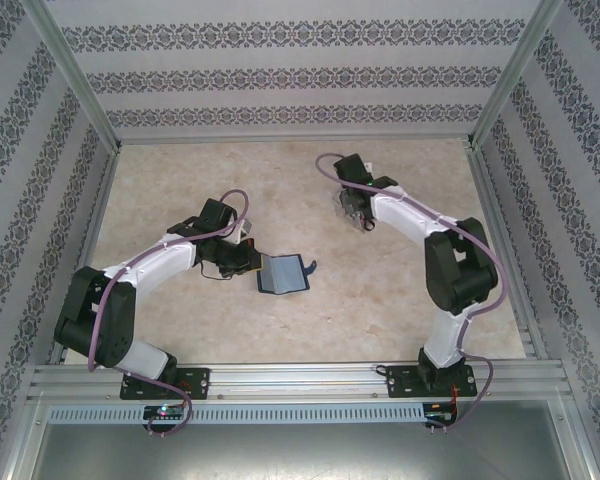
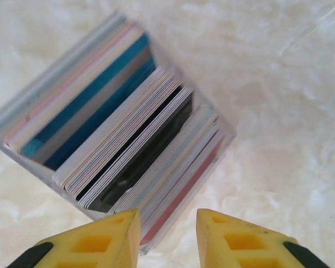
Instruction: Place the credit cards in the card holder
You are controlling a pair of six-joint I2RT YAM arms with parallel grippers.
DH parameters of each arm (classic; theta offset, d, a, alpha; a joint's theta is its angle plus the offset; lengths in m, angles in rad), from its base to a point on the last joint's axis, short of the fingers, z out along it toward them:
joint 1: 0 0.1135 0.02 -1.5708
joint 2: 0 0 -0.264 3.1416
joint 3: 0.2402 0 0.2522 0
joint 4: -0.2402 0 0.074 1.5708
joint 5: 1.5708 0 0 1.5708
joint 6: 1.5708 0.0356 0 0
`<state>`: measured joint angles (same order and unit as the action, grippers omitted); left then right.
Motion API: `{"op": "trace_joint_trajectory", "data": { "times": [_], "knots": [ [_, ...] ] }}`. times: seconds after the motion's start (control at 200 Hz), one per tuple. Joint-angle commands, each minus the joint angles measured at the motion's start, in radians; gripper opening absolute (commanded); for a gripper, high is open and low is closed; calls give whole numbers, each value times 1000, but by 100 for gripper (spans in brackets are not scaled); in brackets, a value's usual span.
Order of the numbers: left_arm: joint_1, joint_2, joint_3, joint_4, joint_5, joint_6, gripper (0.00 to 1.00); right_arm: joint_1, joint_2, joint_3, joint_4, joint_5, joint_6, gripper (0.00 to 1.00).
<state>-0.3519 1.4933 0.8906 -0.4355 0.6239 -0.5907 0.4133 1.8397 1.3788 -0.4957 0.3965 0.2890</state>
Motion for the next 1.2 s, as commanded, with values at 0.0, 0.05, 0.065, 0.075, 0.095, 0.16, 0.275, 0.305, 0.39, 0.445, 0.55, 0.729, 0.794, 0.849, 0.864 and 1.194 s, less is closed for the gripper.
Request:
{"op": "trace_joint_trajectory", "data": {
  "times": [0.0,0.05,0.065,0.075,0.095,0.16,0.275,0.305,0.39,0.445,0.55,0.729,0.794,0.849,0.864,1.194],
  "knots": [
    [9,17,30,6,21,1,0,-8,-39,24,34,-86,35,34],
    [8,20,29,8,22,-3,0,-14,-18,58,36,-120,53,34],
    [9,20,27,11,23,-5,0,-14,-10,72,36,-133,59,35],
    [8,20,25,14,25,-7,0,-16,-5,81,36,-142,62,36],
    [9,19,20,20,27,-11,0,-18,9,101,36,-160,69,37],
    [8,19,10,37,31,-17,0,-18,63,165,36,-185,85,42],
    [9,18,2,34,32,-18,0,-12,175,307,-1,-137,84,51],
    [9,13,-4,36,30,-23,0,-13,205,348,-19,-120,81,53],
    [8,-4,-23,54,21,-31,0,-13,274,437,-58,-43,56,63],
    [8,-5,-27,56,18,-29,0,-9,312,481,-75,11,26,66],
    [7,-1,-32,61,23,-29,0,-4,381,559,-124,56,-23,66],
    [8,8,-30,54,2,-9,0,1,405,550,-163,130,-70,66],
    [8,5,-39,67,-5,-13,0,2,374,486,-137,147,-84,66],
    [8,5,-54,85,-15,-17,0,0,345,427,-111,150,-92,66],
    [7,7,-57,88,-17,-17,0,-1,337,414,-109,148,-93,65],
    [-9,51,-83,157,17,-35,0,2,58,42,-54,82,-46,63]
  ]
}}
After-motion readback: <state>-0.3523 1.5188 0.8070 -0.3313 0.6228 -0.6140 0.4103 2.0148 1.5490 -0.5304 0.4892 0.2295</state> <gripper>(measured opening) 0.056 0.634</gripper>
